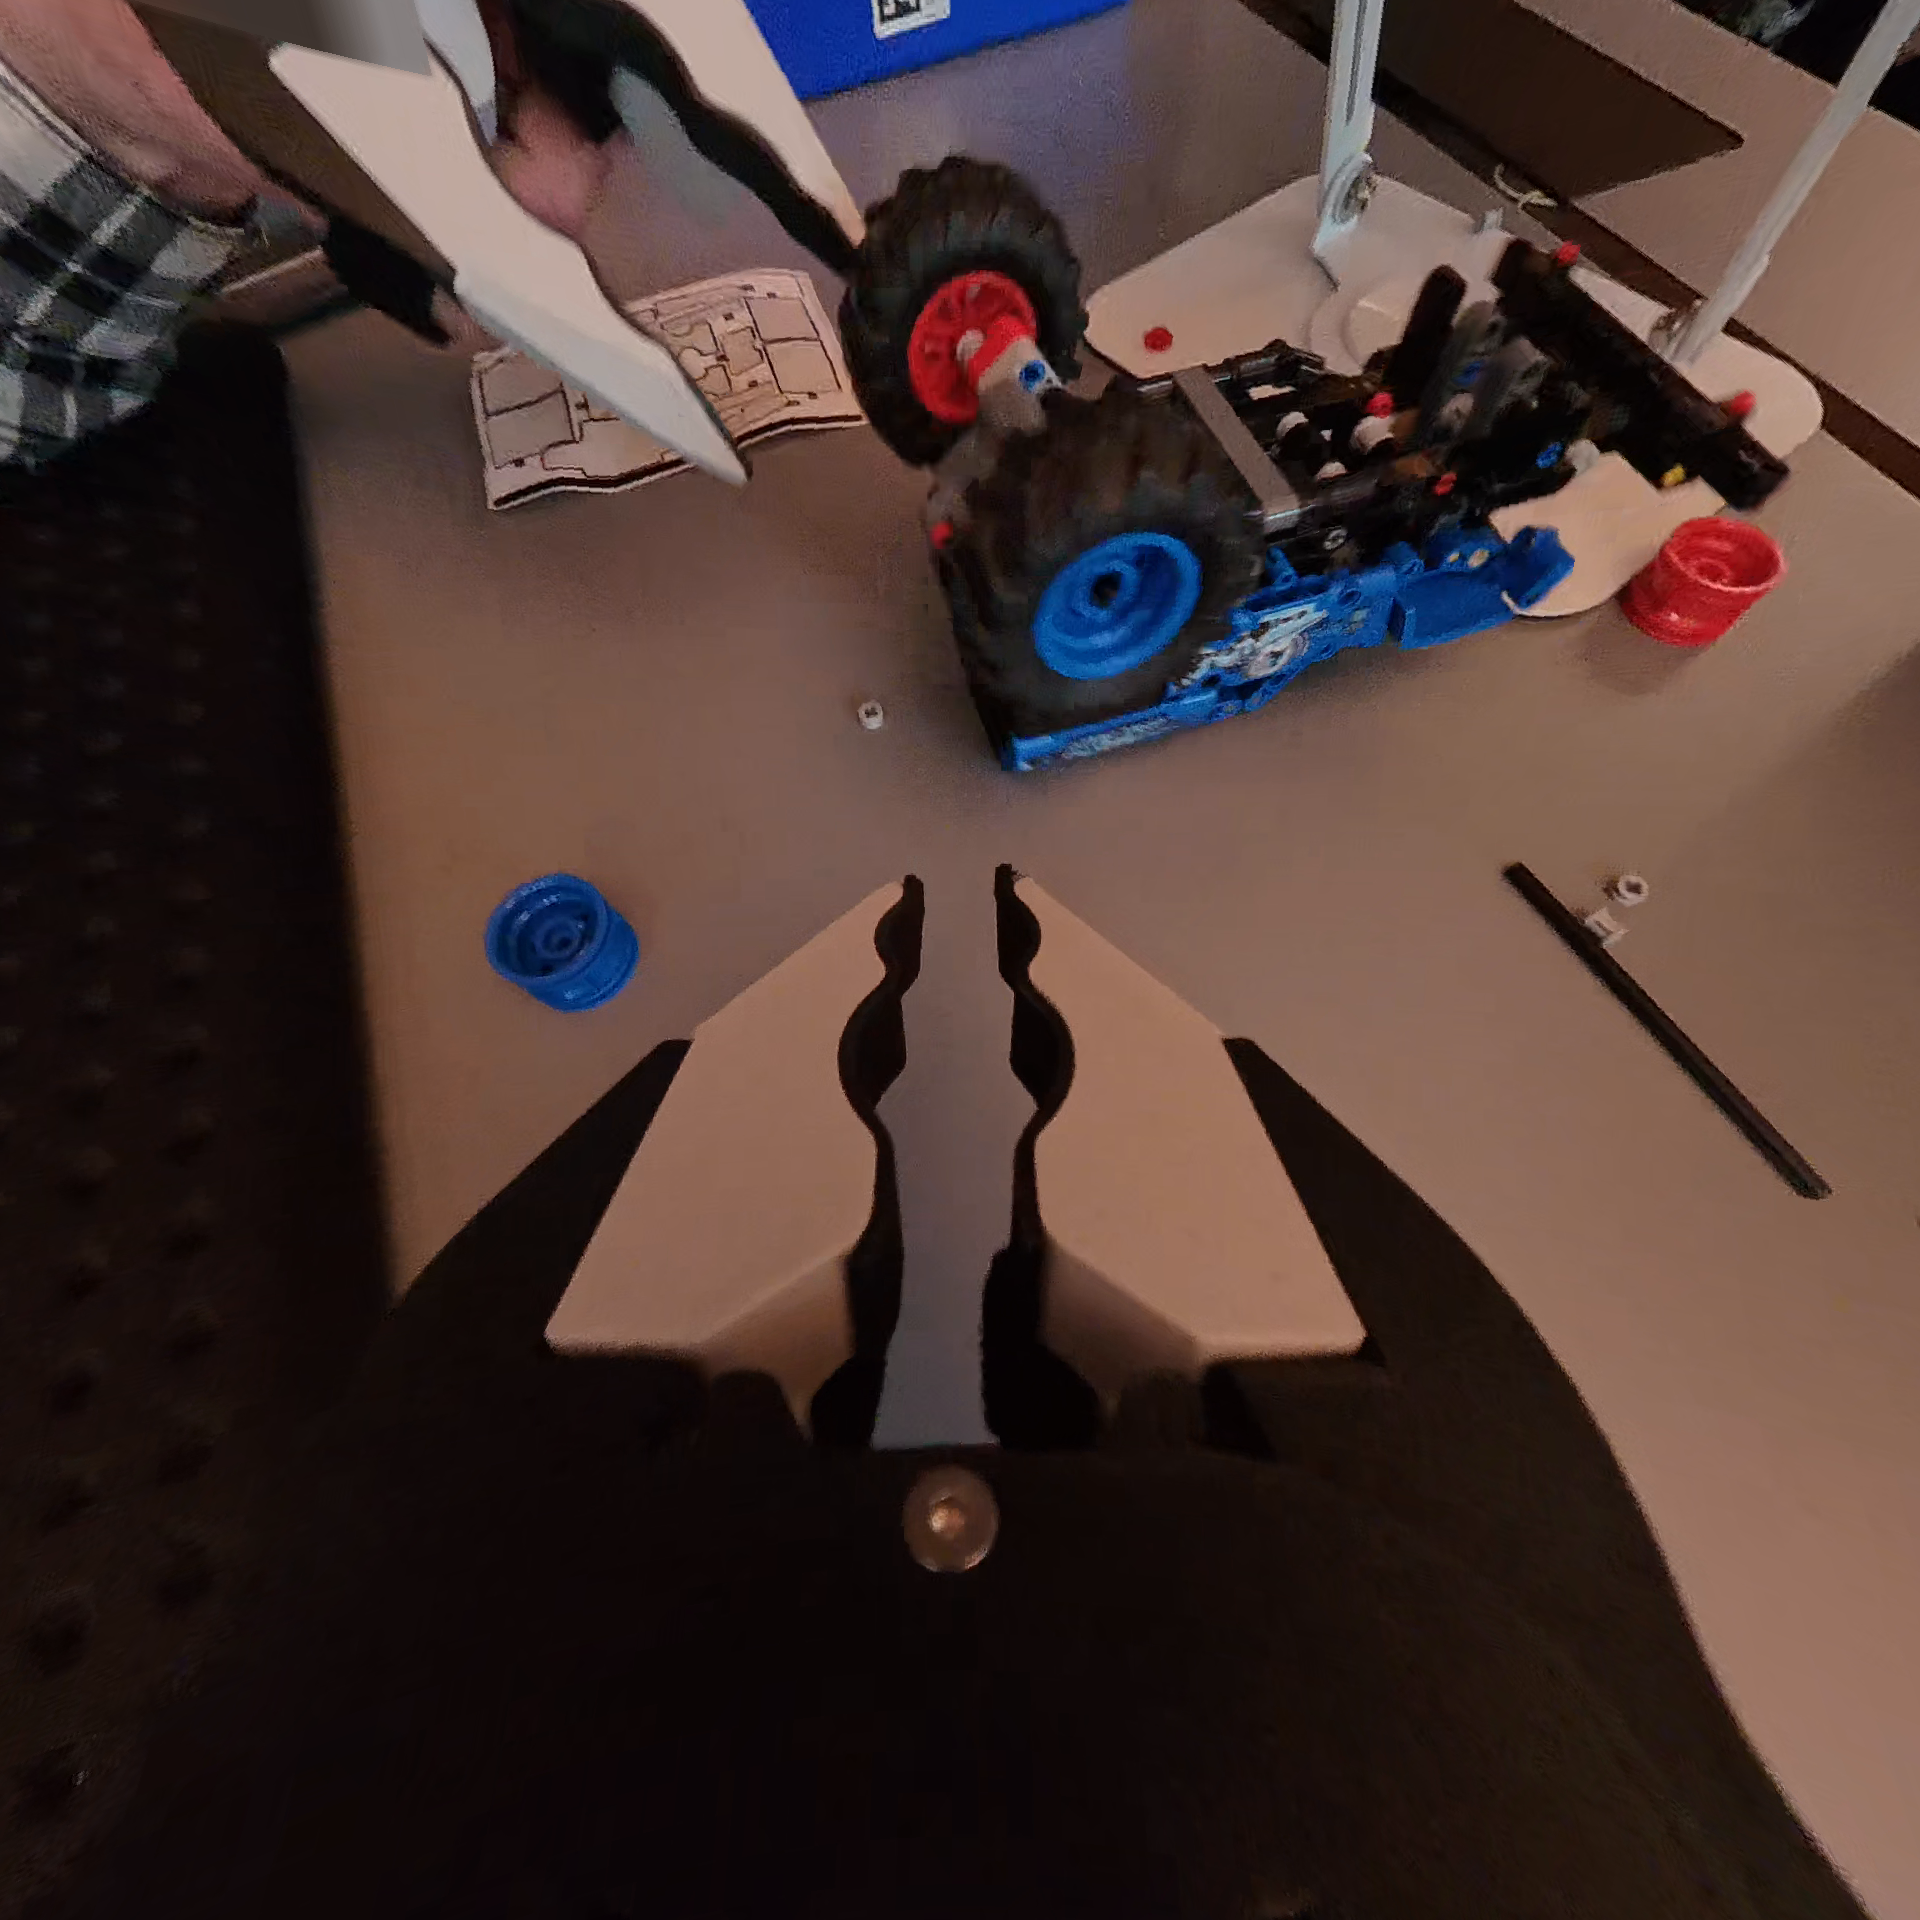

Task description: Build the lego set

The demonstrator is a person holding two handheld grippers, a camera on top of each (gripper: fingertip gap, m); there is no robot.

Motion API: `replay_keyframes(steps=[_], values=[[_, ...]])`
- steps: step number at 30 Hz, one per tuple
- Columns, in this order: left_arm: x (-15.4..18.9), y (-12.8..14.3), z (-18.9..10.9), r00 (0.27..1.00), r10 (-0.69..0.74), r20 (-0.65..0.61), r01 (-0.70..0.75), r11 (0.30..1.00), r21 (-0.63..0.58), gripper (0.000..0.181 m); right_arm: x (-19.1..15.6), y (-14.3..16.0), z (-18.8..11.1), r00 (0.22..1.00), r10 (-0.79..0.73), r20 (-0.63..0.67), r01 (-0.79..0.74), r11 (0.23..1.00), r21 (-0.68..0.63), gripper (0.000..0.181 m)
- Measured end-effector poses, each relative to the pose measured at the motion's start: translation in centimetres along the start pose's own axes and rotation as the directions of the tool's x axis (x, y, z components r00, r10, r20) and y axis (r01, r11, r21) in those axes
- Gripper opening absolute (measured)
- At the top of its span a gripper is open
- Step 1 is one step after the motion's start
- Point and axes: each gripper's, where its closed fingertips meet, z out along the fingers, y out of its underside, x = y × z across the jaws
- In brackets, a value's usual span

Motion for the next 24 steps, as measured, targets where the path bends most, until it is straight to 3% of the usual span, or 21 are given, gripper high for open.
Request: replay_keyframes(steps=[6, 10, 15, 24], values=[[1.7, 0.5, 0.9, 1.0, 0.017, 0.002, -0.017, 0.999, -0.027, 0.06, -1.2, 1.0, 1.7, 0.999, -0.034, 0.036, 0.036, 0.997, -0.068, 0.014], [3.6, -0.8, 2.3, 0.998, 0.042, -0.042, -0.041, 0.999, 0.024, 0.066, -1.5, 1.2, 2.2, 0.998, -0.04, 0.047, 0.043, 0.996, -0.075, 0.015], [3.4, -0.7, 3.0, 0.999, 0.044, -0.023, -0.043, 0.999, 0.032, 0.064, -2.0, 1.3, 3.0, 0.997, -0.051, 0.054, 0.056, 0.995, -0.085, 0.015], [1.2, 2.5, 2.3, 1.0, -0.021, 0.022, 0.022, 0.999, -0.048, 0.06, -3.0, 0.4, 5.2, 0.996, -0.082, 0.019, 0.083, 0.993, -0.09, 0.02]])
